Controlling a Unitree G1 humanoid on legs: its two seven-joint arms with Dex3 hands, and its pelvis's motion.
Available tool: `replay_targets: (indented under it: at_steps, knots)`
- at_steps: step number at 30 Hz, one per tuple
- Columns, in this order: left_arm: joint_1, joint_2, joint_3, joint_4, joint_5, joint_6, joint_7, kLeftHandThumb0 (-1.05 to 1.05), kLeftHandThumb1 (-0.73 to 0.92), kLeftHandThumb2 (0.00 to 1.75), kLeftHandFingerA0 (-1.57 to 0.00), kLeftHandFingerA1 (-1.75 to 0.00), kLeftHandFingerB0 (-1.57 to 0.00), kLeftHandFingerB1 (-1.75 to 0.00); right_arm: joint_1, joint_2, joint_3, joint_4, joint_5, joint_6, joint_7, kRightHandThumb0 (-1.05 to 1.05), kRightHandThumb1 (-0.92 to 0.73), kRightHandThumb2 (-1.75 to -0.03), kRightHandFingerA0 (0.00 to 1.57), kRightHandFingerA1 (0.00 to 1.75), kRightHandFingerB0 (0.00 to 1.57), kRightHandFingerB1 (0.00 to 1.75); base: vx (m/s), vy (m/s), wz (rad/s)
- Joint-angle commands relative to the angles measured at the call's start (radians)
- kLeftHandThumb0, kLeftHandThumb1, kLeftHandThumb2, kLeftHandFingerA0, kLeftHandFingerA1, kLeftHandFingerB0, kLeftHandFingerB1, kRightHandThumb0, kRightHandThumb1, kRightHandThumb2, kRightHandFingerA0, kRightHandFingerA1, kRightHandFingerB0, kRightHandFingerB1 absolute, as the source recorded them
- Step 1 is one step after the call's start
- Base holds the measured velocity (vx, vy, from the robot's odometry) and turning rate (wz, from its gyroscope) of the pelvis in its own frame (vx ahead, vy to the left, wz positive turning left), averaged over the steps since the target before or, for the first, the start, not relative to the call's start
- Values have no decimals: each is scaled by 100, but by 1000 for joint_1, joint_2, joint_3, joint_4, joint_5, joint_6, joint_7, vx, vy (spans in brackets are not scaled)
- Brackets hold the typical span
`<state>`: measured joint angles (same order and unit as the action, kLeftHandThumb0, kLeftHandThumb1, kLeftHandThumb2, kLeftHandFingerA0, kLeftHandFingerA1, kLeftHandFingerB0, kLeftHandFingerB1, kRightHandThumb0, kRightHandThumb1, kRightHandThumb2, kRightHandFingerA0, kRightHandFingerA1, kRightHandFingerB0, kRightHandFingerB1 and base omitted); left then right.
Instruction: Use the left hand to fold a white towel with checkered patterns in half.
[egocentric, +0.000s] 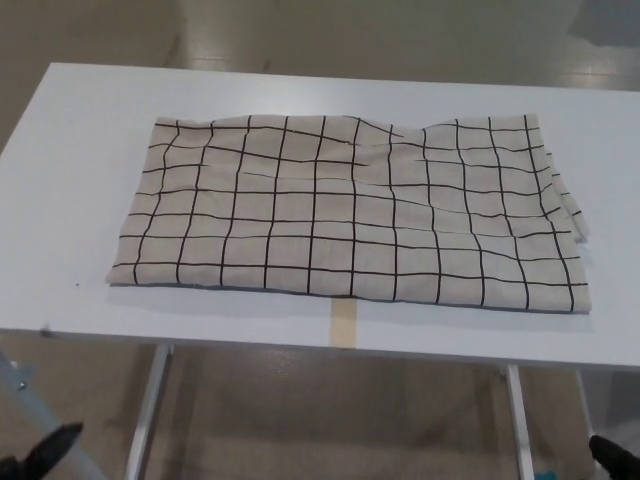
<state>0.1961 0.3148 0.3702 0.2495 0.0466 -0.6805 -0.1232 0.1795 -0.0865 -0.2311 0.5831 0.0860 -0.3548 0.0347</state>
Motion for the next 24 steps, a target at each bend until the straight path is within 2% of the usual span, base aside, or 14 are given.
replay_targets:
  at_steps: [1,2,5,14,23,24]
  knots:
    - [-118,38,39,-210,414,-237,195,-63,39,72,0,-11,0,-4,53,-23,44,18,-57,-62,17,-41,-65,-60,40,38,42,35,0,0,0]
    - [-144,54,26,-208,438,-212,204,-63,39,72,0,-11,0,-3,53,-22,45,19,-55,-60,15,-41,-65,-60,40,38,42,35,0,0,0]
    - [-209,96,-17,-170,481,-175,212,-55,35,74,0,-22,-2,-17,60,-23,50,16,-58,-60,11,-41,-65,-60,41,38,42,36,0,0,0]
    - [-412,214,-203,53,664,-38,279,-55,36,74,-2,-20,-6,-22,51,-25,54,18,-59,-43,5,-41,-66,-60,40,38,42,36,0,0,0]
    - [-555,289,-378,201,800,103,277,-59,38,74,0,-9,0,-11,48,-21,52,19,-57,-42,7,-41,-66,-60,40,38,42,36,0,0,0]
    - [-605,296,-430,253,817,139,241,-62,40,72,0,-2,0,-4,48,-22,51,18,-56,-42,9,-41,-66,-61,40,38,42,36,0,0,0]
